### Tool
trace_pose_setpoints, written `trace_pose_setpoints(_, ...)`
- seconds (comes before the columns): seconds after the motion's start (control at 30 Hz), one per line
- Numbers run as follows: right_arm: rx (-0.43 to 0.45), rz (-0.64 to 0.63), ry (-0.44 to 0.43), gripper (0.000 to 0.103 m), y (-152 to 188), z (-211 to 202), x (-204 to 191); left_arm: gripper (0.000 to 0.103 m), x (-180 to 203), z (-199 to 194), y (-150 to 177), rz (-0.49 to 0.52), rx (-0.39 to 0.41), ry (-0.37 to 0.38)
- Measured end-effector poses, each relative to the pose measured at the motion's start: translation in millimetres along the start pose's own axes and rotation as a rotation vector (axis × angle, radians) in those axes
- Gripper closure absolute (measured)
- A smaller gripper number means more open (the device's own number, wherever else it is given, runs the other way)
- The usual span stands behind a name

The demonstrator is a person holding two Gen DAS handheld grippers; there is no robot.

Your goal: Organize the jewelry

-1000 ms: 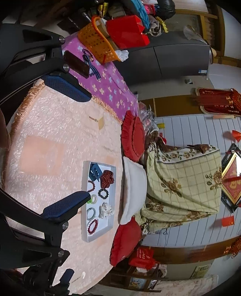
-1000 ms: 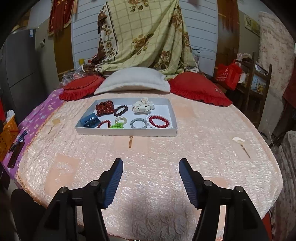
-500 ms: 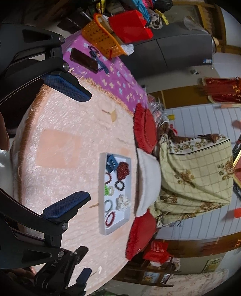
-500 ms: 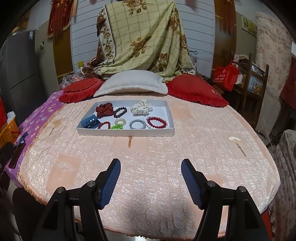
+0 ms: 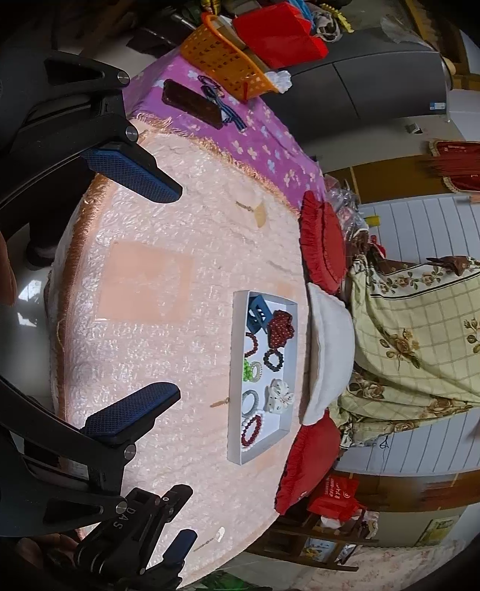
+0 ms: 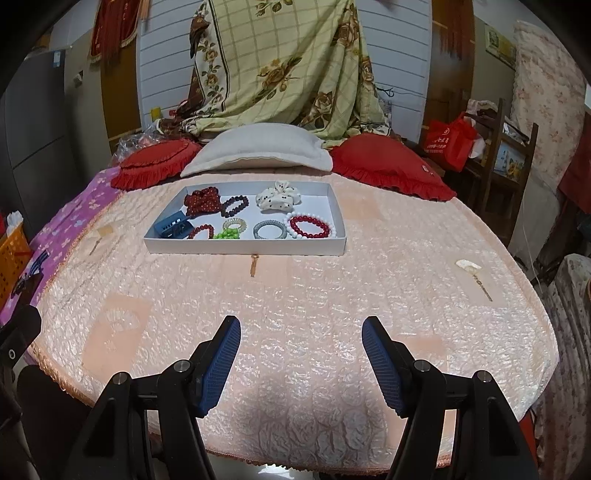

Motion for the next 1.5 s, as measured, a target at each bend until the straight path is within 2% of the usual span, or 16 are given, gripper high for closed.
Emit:
trace_pose_setpoints(0.97, -0.027, -0.012, 0.024, 0.037, 10.8, 11.4, -4.4, 0.005, 8.5, 26.6, 16.4, 0.013, -0.099, 0.101)
trace_pose_setpoints(1.5, -0.047, -0.014, 0.034, 0.036, 16.7, 19.2, -4.0, 0.005, 9.0, 36.7, 23.3, 0.012, -0.126, 0.120)
Point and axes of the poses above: each gripper's, at about its wrist camera, not at the fingertips, and z roughly the way its jaws point, x to its right, y to its underside, the point moved 7 cm from there along z, roughly the way its jaws point, and after that the axes turned 14 degrees about z, right-handed, at the moved point
